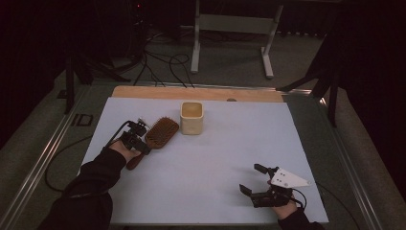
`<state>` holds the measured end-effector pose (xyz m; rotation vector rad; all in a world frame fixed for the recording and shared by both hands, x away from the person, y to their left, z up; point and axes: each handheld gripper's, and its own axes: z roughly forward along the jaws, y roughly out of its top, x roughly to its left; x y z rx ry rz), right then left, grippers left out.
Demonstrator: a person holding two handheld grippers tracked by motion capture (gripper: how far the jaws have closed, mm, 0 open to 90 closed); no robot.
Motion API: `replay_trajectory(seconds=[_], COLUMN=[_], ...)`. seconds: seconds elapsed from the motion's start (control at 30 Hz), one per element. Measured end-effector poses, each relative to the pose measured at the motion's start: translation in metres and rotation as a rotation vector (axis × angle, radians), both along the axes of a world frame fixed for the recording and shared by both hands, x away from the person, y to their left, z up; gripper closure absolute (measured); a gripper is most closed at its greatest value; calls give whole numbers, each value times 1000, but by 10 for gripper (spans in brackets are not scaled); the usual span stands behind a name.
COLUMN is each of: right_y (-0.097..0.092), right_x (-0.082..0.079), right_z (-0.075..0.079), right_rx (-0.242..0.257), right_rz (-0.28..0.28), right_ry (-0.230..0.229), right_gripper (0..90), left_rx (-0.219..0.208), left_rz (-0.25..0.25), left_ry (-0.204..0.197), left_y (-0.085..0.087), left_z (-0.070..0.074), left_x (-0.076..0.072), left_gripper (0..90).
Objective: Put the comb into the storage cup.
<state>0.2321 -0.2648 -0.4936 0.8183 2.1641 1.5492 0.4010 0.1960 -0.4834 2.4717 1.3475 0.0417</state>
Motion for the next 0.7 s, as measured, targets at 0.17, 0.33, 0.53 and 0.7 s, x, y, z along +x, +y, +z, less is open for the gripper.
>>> replay_trajectory(seconds=[0.17,0.33,0.53,0.7], right_y=[0,1,1,1], right_x=[0,0,0,0], right_z=[0,0,0,0], right_rx=[-1,-2,-2,-3], right_rz=[-2,-1,-2,-3], right_ry=[-1,2,2,2], right_gripper=[84,85,84,85], left_rx=[-46,-80,-97,-110], left_rz=[3,19,6,2], left_ry=[-31,-77,-133,-177], left_y=[9,16,16,15], left_z=[11,22,34,44], left_x=[-6,-13,-24,-30], left_gripper=[745,745,745,745])
